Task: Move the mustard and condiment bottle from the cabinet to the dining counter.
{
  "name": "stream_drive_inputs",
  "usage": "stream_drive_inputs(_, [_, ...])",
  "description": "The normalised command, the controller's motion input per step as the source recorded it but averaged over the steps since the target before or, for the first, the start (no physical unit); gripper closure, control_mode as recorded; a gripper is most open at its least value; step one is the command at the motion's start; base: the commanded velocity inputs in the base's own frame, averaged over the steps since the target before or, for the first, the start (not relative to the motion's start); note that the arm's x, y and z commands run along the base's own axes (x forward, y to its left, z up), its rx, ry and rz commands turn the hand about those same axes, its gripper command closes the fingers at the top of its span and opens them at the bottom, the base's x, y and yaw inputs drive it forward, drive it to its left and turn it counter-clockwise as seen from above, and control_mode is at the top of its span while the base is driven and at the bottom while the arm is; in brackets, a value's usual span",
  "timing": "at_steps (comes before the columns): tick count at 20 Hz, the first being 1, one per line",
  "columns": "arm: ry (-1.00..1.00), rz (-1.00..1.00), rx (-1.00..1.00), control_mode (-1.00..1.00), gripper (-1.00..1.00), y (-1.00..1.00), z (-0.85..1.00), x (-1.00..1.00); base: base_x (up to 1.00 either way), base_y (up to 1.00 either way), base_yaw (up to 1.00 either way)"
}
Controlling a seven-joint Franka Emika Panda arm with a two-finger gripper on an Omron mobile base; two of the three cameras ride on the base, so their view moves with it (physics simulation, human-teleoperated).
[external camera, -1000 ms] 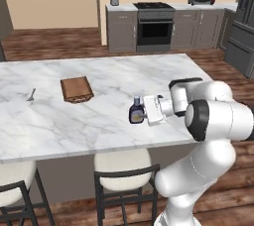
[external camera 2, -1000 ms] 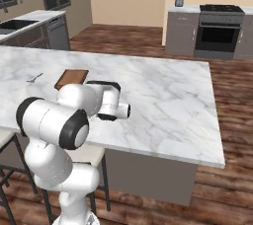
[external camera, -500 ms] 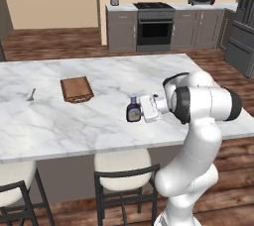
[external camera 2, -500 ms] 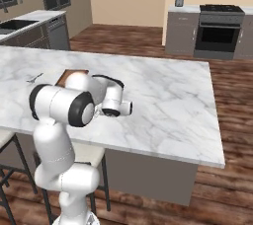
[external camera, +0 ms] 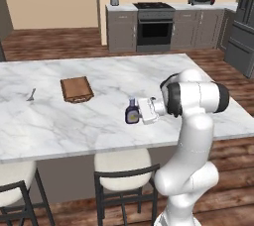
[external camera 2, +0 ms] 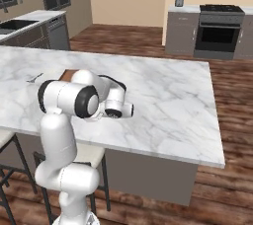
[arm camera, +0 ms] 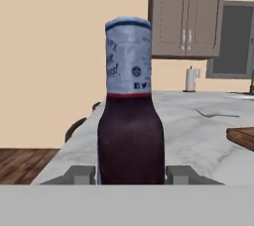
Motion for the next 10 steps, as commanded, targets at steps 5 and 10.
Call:
stream_drive_inputs(5, [0.00, 0.00, 0.00, -1.00, 1.00, 0.13, -0.23, 0.12, 0.00, 0.00, 0.00])
stream_drive_inputs(10, [-0.01, 0.00, 0.00, -1.00, 1.00, 0.13, -0.28, 0.08, 0.00, 0.00, 0.00])
